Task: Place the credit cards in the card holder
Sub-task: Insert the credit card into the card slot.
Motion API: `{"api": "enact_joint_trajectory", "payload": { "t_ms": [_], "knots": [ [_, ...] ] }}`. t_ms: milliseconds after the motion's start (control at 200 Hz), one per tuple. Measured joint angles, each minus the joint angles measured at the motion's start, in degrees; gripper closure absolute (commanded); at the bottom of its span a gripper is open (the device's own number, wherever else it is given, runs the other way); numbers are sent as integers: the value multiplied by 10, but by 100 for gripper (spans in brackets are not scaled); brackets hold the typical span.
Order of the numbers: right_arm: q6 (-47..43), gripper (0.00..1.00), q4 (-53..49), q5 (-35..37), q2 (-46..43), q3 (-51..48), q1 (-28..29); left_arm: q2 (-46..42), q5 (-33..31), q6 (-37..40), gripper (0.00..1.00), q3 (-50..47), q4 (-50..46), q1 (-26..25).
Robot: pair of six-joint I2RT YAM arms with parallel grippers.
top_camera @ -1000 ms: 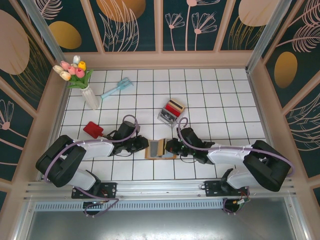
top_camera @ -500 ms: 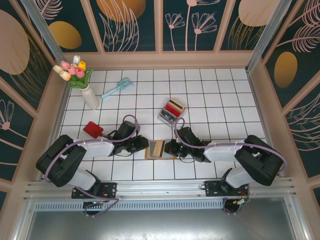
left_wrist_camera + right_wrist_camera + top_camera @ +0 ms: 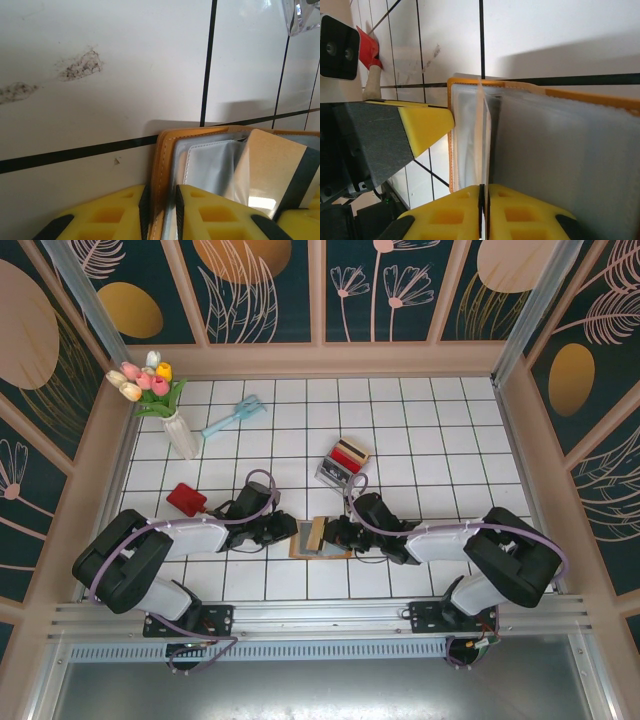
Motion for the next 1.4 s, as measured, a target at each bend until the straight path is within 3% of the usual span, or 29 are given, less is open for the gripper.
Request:
{"api": "enact_joint_trajectory", "payload": {
  "t_ms": [120,540,1066,1396],
  "knots": [
    [-3,100,-3,0,-2,0,0,1,1,0,75,1,0,0],
    [-50,100,-59,-48,-34,-1,-27,2,1,0,75,1,0,0],
    [-89,100,-65,-123,42,40,-44,3,2,0,75,2,2,0],
    [-67,100,-60,-121,57,47,-43,3,1,0,75,2,2,0]
  ]
}}
